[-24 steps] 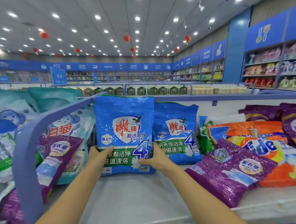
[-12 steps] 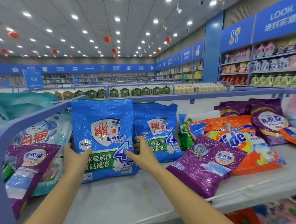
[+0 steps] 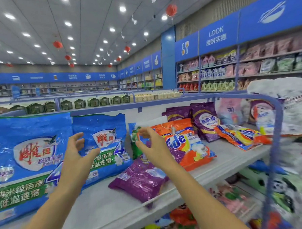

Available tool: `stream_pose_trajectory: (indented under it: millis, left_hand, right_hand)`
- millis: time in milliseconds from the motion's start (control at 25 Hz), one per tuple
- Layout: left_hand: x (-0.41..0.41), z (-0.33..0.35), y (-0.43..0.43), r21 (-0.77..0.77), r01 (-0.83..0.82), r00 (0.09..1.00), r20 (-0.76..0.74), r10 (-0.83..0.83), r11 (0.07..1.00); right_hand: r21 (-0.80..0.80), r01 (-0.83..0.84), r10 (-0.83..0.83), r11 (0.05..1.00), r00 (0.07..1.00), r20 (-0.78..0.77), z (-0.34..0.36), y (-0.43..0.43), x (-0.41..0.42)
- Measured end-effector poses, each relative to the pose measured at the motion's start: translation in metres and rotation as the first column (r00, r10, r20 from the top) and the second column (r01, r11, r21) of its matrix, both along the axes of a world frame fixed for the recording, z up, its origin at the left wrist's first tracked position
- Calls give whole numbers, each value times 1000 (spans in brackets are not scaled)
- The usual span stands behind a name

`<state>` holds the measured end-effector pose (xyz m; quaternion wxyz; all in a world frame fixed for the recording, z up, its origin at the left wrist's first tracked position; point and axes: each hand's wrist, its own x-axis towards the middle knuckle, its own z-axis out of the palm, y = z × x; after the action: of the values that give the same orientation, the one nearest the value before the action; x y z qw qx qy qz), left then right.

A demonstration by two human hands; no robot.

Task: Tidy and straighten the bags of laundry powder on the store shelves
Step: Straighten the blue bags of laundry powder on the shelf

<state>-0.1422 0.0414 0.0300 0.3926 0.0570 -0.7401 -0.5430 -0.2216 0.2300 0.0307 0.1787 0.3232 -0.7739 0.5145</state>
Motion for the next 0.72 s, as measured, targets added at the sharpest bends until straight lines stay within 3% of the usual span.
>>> stream_pose_trajectory:
  millis: [280,440,560,720]
  left_hand:
    - [-56,-11,122,-32,217,969,127,-211,976]
    - [-107,-17,205,-56,260,958,139,-250,964]
    - [-155,-25,272,-46,278,950,163,-268,959]
    - [-205,-26,355,-28,376,903,234,-360,926]
  right_hand:
    - [-9,179,-179,984,984,12,-14,141,-55]
    - [45,304,-305,952,952,8,-23,242,-114]
    - [174,414,-416,893,909,-29,-32,327,-167]
    - [487,532,-571,693,817,-79,-45,424,-245]
